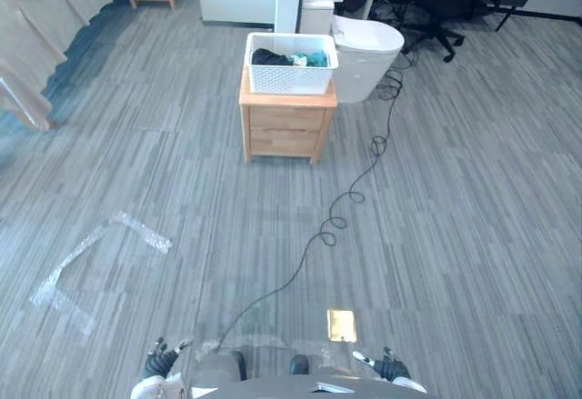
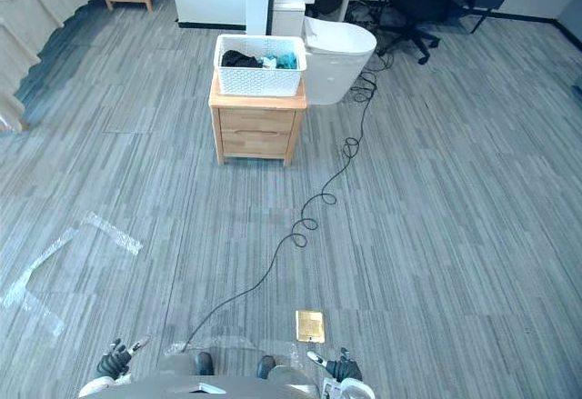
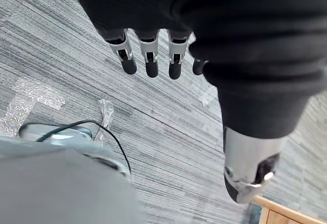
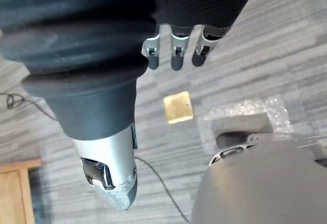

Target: Pick up the laundry basket with both hands and put the clothes into the washing machine.

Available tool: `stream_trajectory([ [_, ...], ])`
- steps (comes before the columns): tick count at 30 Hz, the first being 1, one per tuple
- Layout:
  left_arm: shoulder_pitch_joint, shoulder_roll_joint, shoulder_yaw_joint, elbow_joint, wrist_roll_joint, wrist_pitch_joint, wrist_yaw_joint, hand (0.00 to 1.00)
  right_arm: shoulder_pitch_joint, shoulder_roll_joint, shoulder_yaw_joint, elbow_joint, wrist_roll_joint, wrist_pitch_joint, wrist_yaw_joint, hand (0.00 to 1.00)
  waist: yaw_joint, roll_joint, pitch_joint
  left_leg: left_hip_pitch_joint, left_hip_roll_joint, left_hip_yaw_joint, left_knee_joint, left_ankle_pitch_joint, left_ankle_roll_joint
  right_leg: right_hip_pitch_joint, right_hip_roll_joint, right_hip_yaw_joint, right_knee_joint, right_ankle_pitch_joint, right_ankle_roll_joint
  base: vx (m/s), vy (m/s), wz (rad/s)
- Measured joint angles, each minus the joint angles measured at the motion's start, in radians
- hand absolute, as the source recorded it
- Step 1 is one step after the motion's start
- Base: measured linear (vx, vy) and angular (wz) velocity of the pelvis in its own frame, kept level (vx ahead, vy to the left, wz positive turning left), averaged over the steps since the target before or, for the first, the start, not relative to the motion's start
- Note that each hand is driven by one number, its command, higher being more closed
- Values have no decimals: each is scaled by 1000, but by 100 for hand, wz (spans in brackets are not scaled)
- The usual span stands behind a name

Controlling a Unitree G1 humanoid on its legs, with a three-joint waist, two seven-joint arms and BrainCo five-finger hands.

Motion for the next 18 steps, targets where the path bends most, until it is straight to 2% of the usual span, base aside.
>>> stream_trajectory([
  [1,17,-13,9,-4,-1,1,1,0,5,-10,2,0,-1,1,1,0,4,12,7,-48,52,55,128,28,34,20,4,8,12,-15,-5,38,27,-5],
  [2,22,-16,6,-4,-1,2,1,0,4,-14,2,-1,-1,1,1,0,6,21,11,-67,72,74,183,38,39,26,2,14,21,-24,-5,121,79,-11],
  [3,34,-21,3,-3,-1,4,-1,0,1,-20,5,0,-2,3,3,0,8,21,10,-94,86,84,227,-4,49,28,-11,25,45,-43,-4,124,77,-16],
  [4,39,-24,5,-3,-1,4,-1,0,-1,-23,5,2,-2,5,9,0,10,22,10,-114,88,89,211,-29,45,24,-28,36,60,-53,-3,220,143,-29],
  [5,45,-28,8,-3,-1,5,-3,0,-8,-27,5,3,-2,6,16,0,13,21,10,-146,73,85,101,-41,34,15,-60,55,74,-69,9,200,142,-32],
  [7,47,-36,16,-3,-1,5,-6,0,-12,-31,5,3,-3,7,19,0,20,23,12,-164,51,70,-42,-26,14,2,-92,71,84,-84,30,249,211,-32],
  [8,51,-46,31,-2,-1,5,-6,0,-12,-38,2,3,-3,16,20,0,21,30,11,-173,22,40,-272,34,-23,3,-130,82,85,-109,68,297,289,-24],
  [9,52,-46,32,-1,-1,5,-7,0,-12,-39,-1,3,-3,17,20,0,22,33,10,-172,21,35,-311,45,-30,6,-134,84,84,-114,76,332,327,-27],
  [10,61,-56,35,0,-1,5,-7,0,-10,-46,-7,3,-3,20,20,0,23,48,3,-164,27,12,-407,69,-37,21,-140,93,80,-138,108,350,342,-22],
  [11,74,-57,40,9,-2,6,-11,0,-7,-43,-14,5,-2,21,20,0,25,48,-1,-170,27,10,-383,131,-18,38,-158,97,84,-164,117,511,449,-33],
  [12,81,-53,55,10,-3,7,-18,0,5,-29,-35,16,-2,21,24,0,31,21,-23,-188,-11,10,-302,121,22,42,-203,103,133,-200,89,650,463,-25],
  [13,77,-52,76,11,-3,8,-19,0,6,-17,-54,24,-3,20,29,0,26,7,-33,-203,-32,14,-250,75,69,3,-235,113,239,-203,98,566,347,-7],
  [14,68,-48,82,10,-3,6,-20,0,6,-8,-75,24,-2,16,34,0,18,0,-34,-200,-47,19,-216,32,85,-57,-262,131,387,-194,102,552,314,7],
  [15,57,-38,82,10,-3,6,-21,0,3,4,-99,22,-1,12,34,0,15,-16,-23,-163,-69,30,-198,-15,95,-152,-296,181,626,-130,108,532,331,6],
  [16,54,-35,83,10,-3,6,-21,0,0,6,-108,21,-1,12,34,0,15,-22,-16,-134,-75,40,-197,-33,99,-188,-308,200,722,-79,98,513,292,-15],
  [17,55,-30,76,10,-5,8,-21,0,-3,12,-120,19,10,9,35,0,14,-12,3,-46,-80,55,-202,-74,107,-274,-331,204,985,-7,88,595,254,-24],
  [18,58,-31,71,8,-5,8,-20,0,-3,8,-114,5,16,5,36,0,3,-11,6,53,-85,59,-243,-87,119,-313,-341,146,1130,-23,63,479,173,-31],
])
